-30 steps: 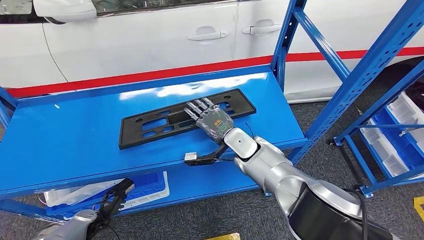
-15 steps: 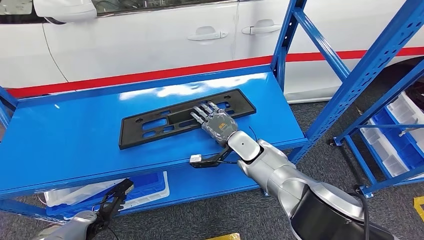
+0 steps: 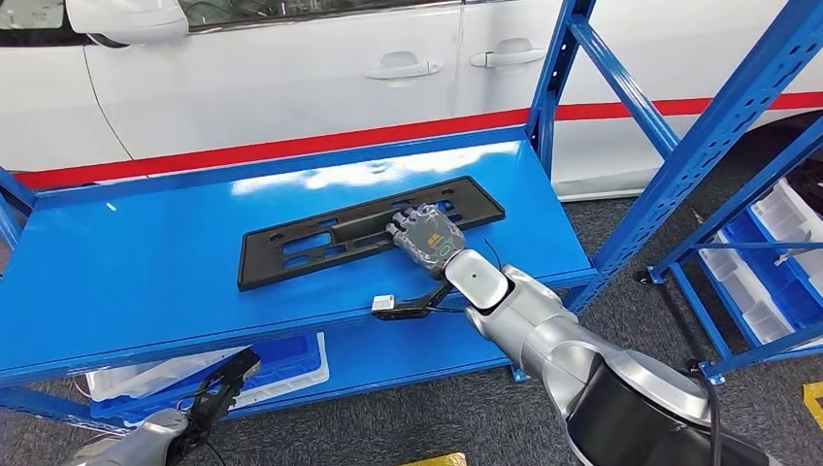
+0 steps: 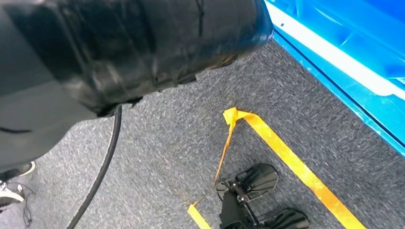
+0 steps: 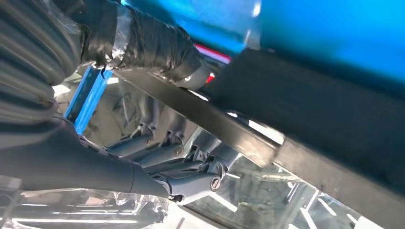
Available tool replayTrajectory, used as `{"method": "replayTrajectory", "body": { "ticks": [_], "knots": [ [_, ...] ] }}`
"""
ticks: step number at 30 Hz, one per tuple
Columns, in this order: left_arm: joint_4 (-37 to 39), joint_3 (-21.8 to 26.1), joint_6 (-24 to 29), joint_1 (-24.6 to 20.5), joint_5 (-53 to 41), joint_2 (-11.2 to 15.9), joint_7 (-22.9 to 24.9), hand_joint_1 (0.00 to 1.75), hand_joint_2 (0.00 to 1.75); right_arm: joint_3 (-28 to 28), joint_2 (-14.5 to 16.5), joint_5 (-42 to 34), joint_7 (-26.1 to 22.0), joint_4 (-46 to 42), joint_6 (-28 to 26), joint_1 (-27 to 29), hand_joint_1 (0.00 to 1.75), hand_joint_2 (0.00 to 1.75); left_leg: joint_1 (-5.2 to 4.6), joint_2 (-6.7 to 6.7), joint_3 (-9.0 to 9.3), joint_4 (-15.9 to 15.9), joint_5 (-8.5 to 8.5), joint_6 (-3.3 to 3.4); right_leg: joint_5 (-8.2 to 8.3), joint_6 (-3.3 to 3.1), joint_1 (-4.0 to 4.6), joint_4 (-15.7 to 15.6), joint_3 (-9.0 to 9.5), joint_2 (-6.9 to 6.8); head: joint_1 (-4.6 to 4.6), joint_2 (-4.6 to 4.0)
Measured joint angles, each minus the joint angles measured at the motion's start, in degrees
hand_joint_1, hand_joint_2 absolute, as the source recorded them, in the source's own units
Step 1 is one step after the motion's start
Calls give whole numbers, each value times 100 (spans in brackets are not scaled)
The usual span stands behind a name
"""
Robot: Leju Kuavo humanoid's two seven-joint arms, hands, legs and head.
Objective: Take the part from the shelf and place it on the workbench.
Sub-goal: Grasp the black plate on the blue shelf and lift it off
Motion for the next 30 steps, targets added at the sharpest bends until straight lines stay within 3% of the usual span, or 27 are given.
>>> {"method": "replayTrajectory", "body": {
  "ticks": [3, 6, 10, 14, 17, 18, 21, 30],
  "knots": [
    [0, -9, 40, -13, -109, 5, 32, 0, 0, 0, 0, 11, 31, 0, 4, -26, 148, 175, 0, 0, 2, 0, 0, 0, 0, 0, 0, 0, 2, 0, 0, 0],
    [0, -50, 108, -32, -124, 9, 102, 0, 0, 0, 0, 14, 55, 0, -8, -54, 163, 175, 0, 0, 3, 0, 0, 0, 0, 0, -1, 0, 5, 0, 0, 0],
    [0, -66, 182, -36, -76, 9, 150, 0, 175, 0, 0, -13, 62, -2, -39, -81, 166, 175, 0, 0, 6, 0, 0, 0, 0, 0, -1, 0, 6, 0, 0, 0],
    [0, -68, 319, -36, -53, 7, 113, 0, 175, 0, 0, -26, 65, -2, -84, -82, 170, 175, 0, 0, 7, 0, 0, 0, 0, 0, 0, 0, 6, 0, 1, 0],
    [0, -68, 425, -35, -43, 7, 56, 0, 44, 0, -1, -28, 75, -2, -183, -82, 169, 175, 0, 0, 7, 0, 0, 0, 0, 0, 0, -1, 6, 1, 0, 0],
    [0, -68, 472, -35, -42, 7, 30, 0, 44, 0, -1, -31, 79, -3, -241, -82, 168, 175, 0, 0, 8, 0, 0, 0, 0, 0, 0, -1, 6, 1, 0, 0],
    [0, -68, 656, -34, -74, 4, -76, 0, 175, -7, -6, -72, 114, -8, -463, -83, 168, 175, 0, 0, 8, 0, 0, 0, 0, 0, 0, 0, 7, 1, -1, 0],
    [0, -98, 1689, -14, -376, -50, -689, 0, 175, -365, -20, -441, 121, -267, -1127, -132, 171, 175, 0, 1, 6, 0, 0, 0, 0, 0, 0, 0, 6, 1, 0, 0]
  ]
}}
